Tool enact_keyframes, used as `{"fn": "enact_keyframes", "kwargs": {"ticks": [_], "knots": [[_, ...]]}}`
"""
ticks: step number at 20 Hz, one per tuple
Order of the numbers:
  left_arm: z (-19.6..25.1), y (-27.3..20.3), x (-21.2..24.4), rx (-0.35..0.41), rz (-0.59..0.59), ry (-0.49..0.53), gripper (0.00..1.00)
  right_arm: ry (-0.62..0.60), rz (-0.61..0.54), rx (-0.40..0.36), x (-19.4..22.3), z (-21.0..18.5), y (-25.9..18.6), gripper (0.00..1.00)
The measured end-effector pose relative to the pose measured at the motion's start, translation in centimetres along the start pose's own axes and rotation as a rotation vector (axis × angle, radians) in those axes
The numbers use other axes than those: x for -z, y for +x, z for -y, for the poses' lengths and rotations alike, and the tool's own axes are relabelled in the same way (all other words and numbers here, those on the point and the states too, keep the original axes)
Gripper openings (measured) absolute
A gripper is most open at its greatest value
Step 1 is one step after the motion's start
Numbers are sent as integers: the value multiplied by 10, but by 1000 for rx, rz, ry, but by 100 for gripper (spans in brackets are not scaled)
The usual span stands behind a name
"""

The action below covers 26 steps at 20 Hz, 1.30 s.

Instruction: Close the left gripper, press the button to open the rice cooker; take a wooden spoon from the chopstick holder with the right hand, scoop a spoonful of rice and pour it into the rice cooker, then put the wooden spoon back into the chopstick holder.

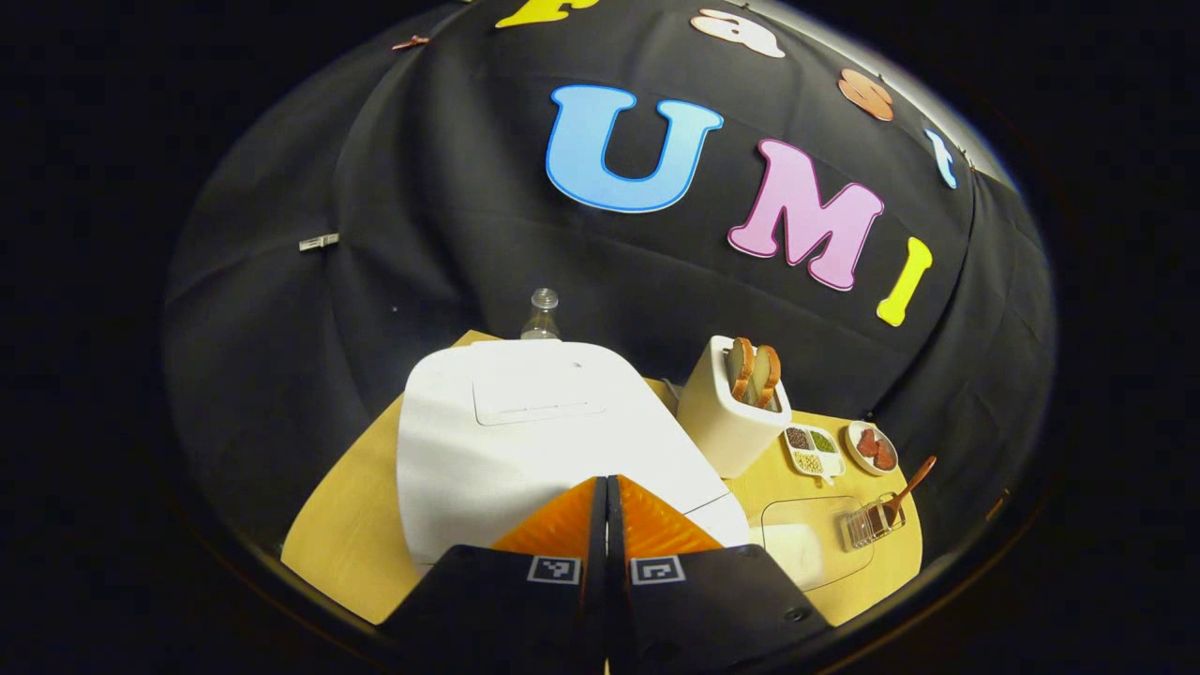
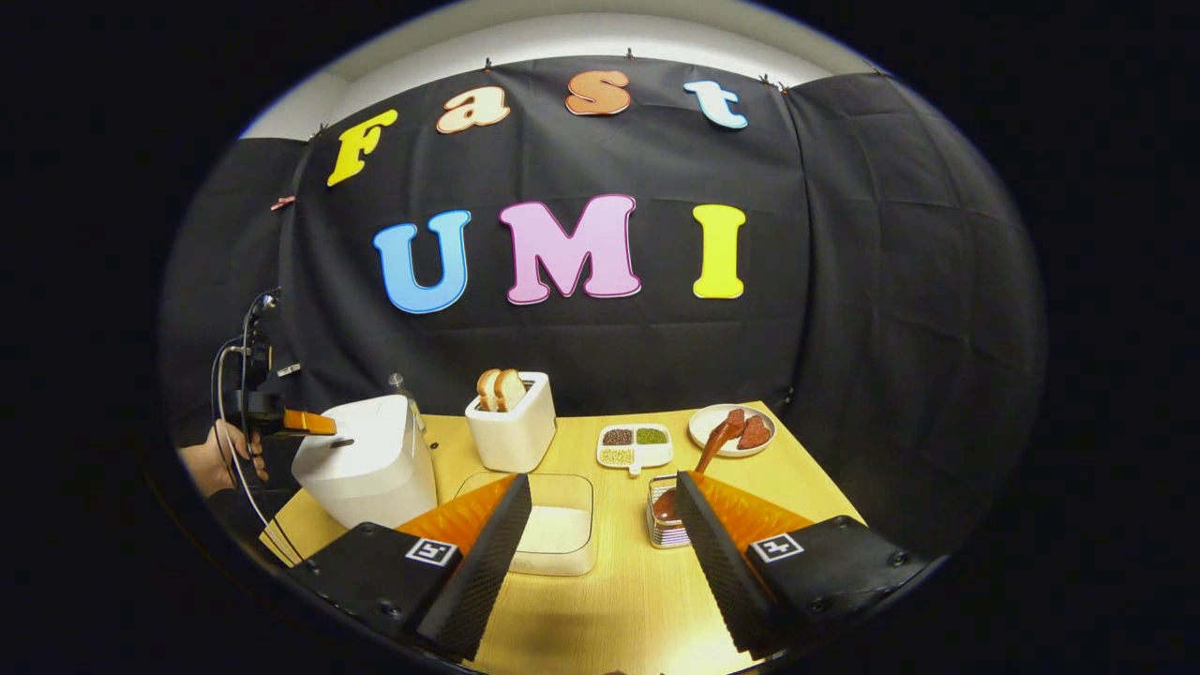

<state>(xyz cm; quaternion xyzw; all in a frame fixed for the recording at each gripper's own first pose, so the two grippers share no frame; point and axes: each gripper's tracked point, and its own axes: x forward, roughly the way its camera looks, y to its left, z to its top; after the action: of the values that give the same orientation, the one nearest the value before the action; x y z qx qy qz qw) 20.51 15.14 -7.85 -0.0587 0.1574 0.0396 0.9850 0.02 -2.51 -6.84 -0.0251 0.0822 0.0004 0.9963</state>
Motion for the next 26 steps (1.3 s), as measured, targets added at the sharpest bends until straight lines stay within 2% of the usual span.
{"fn": "enact_keyframes", "kwargs": {"ticks": [11,14,18,22,26], "knots": [[0,14,22,-79,-60,70,6,-4,-4,-4,0,20,8,97],[0,15,17,-97,-40,67,6,-1,-5,-10,-1,24,9,97],[7,-6,-21,-120,108,51,6,16,-6,-13,-1,30,13,97],[16,-41,-64,-138,210,131,6,19,1,-21,-1,29,20,97],[44,-84,-74,-115,279,148,6,-21,18,-30,-5,30,26,97]]}}
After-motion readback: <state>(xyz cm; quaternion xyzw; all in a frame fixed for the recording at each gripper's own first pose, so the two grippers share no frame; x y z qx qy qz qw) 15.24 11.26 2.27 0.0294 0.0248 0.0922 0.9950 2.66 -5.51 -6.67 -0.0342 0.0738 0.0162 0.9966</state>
